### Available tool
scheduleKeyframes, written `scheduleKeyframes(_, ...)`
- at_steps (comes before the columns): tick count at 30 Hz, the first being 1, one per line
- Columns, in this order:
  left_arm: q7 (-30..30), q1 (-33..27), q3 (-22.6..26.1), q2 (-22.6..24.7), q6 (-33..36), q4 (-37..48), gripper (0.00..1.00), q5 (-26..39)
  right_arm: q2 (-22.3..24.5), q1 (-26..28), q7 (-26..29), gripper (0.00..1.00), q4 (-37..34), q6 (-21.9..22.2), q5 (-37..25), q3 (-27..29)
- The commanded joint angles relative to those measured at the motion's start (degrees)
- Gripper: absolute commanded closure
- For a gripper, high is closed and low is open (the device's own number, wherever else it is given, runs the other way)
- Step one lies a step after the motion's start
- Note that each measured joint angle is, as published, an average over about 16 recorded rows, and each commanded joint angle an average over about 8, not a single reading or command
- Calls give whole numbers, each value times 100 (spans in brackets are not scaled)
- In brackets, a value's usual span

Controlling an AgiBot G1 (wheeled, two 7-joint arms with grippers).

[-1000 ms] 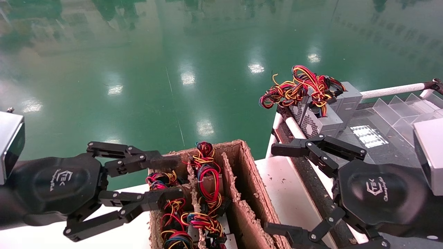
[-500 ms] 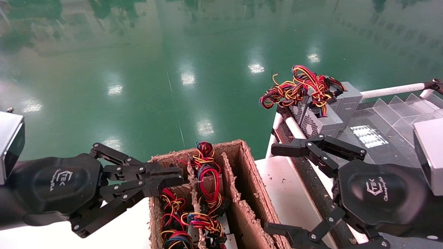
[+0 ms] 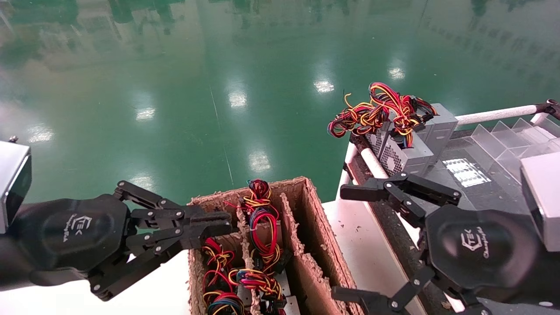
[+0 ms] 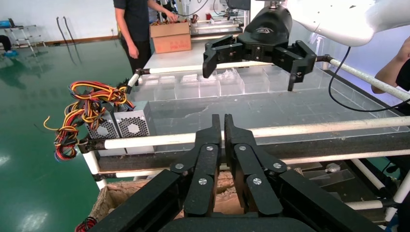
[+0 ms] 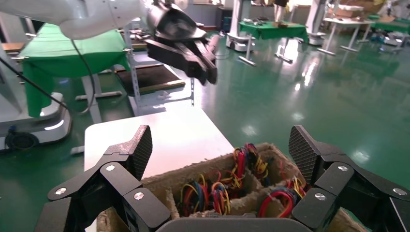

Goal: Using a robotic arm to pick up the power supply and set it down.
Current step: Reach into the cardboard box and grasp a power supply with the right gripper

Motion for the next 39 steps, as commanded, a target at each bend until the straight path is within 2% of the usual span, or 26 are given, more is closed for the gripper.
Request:
scheduleKeyframes(1, 0, 0, 0, 0, 0, 0, 0, 0, 4, -1, 3, 0, -21, 20, -19, -4)
scheduleKeyframes(9, 1, -1, 1, 0, 0, 1, 0, 0, -176, 56, 334, 0, 20, 388, -691, -370)
scheduleKeyframes(18, 1, -1, 1, 0, 0, 1, 0, -1, -956, 393, 946, 0, -127, 745, -1799, -1143)
scheduleKeyframes(20, 1, -1, 2, 0, 0, 1, 0, -1, -1177, 472, 1051, 17, -215, 814, -2024, -1308)
scheduleKeyframes(26, 1, -1, 2, 0, 0, 1, 0, -1, -1818, 653, 1265, 92, -501, 1120, -2639, -1709)
scheduleKeyframes(27, 1, -1, 2, 0, 0, 1, 0, -1, -1901, 671, 1289, 98, -536, 1175, -2717, -1754)
scheduleKeyframes(32, 1, -1, 2, 0, 0, 1, 0, -1, -2122, 695, 1380, 100, -558, 1347, -2921, -1870)
scheduleKeyframes(39, 2, -1, 3, -1, 0, 1, 0, -2, -2133, 620, 1480, 100, -353, 1465, -3029, -1916)
